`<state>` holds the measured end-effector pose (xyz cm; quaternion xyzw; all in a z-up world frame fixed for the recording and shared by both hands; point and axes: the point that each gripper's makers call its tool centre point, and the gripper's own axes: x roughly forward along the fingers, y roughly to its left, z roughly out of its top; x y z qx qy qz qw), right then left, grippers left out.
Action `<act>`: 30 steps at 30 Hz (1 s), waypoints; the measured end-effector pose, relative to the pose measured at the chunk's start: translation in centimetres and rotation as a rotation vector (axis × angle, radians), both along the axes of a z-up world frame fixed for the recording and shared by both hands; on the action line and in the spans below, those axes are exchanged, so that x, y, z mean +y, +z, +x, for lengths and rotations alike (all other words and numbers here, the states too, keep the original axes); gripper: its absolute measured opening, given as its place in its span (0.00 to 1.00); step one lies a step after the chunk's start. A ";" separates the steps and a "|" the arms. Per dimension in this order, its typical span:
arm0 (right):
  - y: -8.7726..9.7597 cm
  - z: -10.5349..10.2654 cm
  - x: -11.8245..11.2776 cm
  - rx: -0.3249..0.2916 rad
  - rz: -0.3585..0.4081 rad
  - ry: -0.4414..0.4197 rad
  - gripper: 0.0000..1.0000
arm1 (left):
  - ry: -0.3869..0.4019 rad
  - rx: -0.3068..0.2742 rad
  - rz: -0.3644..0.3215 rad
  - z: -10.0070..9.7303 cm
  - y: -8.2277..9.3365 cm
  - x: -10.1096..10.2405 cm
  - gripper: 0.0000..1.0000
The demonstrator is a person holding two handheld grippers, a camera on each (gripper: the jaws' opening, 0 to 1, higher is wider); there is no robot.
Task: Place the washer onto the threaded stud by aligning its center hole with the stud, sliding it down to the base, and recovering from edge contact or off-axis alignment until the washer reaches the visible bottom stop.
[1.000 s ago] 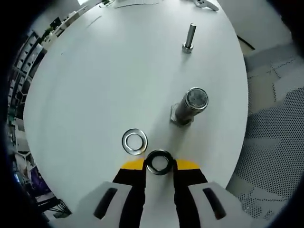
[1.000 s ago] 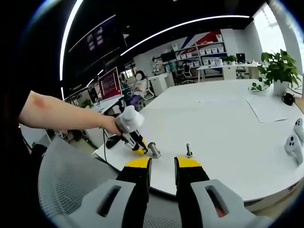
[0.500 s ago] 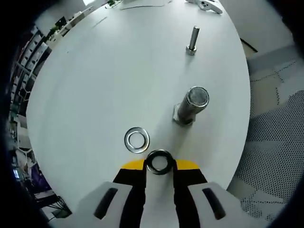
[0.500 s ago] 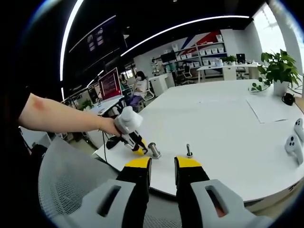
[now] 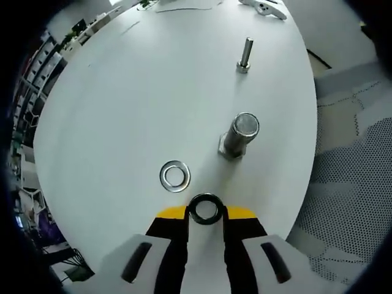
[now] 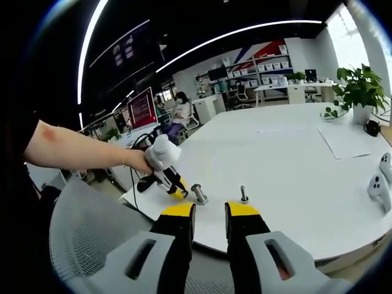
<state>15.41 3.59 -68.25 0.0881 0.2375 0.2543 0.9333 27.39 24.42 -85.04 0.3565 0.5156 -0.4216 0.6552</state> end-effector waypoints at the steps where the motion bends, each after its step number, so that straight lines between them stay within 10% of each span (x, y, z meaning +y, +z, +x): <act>1: 0.0 0.0 0.0 0.000 0.000 0.001 0.22 | 0.003 0.001 -0.003 0.0 0.2 -0.1 0.19; 30: 0.3 0.1 0.0 -0.018 0.006 0.001 0.22 | -0.083 0.014 -0.093 -0.8 6.6 -6.8 0.19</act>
